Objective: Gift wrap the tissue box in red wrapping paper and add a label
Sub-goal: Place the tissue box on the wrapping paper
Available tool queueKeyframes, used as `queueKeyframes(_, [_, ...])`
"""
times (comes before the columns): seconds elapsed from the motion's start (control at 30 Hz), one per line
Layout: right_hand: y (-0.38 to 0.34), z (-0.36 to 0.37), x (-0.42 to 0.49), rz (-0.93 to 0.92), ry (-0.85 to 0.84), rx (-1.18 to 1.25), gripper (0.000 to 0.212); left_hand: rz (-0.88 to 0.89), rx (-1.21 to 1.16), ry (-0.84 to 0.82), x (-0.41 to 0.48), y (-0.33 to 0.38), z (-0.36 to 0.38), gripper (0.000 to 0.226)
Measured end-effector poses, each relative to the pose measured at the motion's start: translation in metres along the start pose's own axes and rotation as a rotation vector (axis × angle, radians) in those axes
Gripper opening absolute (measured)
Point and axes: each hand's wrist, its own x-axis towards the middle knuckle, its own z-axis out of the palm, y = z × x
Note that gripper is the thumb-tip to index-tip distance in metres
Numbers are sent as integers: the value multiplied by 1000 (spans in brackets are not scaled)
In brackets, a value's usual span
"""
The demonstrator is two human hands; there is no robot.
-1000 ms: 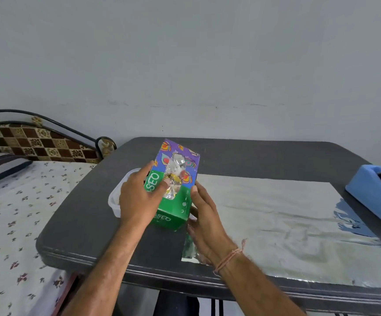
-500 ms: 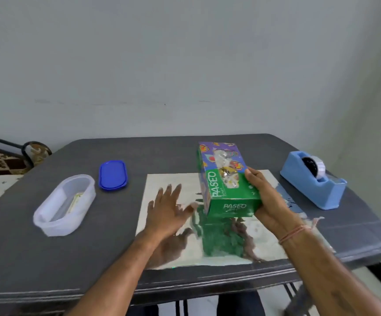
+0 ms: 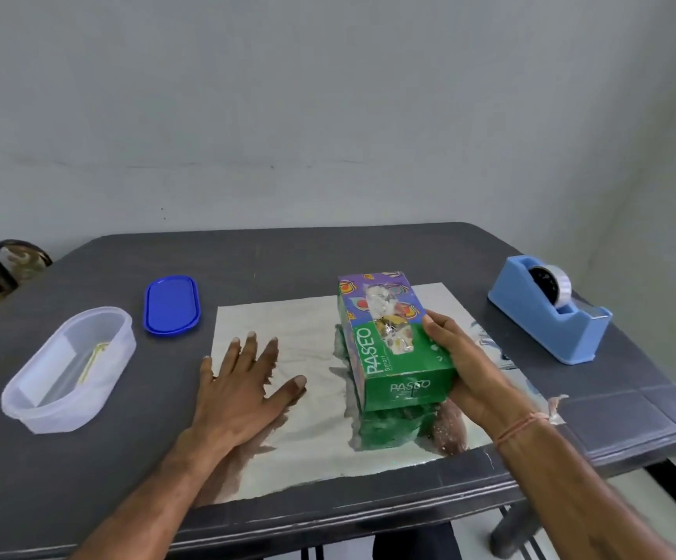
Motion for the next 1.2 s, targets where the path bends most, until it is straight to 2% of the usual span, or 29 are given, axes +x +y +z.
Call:
queueKeyframes(0.2, [-11,-2,2,-1,-22,-1,28,24,25,-6,6,-38,-4,110])
queueKeyframes(0.33, [-9,1,7,24,4,-31,30,15,67,34,2,-23,-7,112])
queueKeyframes(0.47, [-6,2,13,-36,20,-152,31,21,25,50,-4,8,4,115])
queueKeyframes(0.6, [-6,-6,15,-103,16,-329,31,11,15,51,-2,7,9,104])
queueKeyframes(0.7, [-5,-14,13,-87,-27,-459,33,11,38,59,-1,6,8,110])
queueKeyframes(0.8, [-7,-21,8,-83,-44,-612,51,19,36,31,0,4,6,110])
queueKeyframes(0.87, [-5,-32,9,-179,-14,-796,51,24,38,13,2,2,4,107])
queueKeyframes(0.93, [-3,-51,14,-263,-8,-1165,43,29,42,2,5,-1,3,106])
queueKeyframes(1.03, [2,-75,14,-210,-145,-1605,55,40,53,-31,8,-6,0,108])
queueKeyframes(1.1, [7,-84,10,-167,-187,-1741,61,57,61,-46,12,-9,-2,111])
queueKeyframes(1.2, [9,-78,0,-154,-171,-1822,65,87,60,-59,17,-14,-6,119])
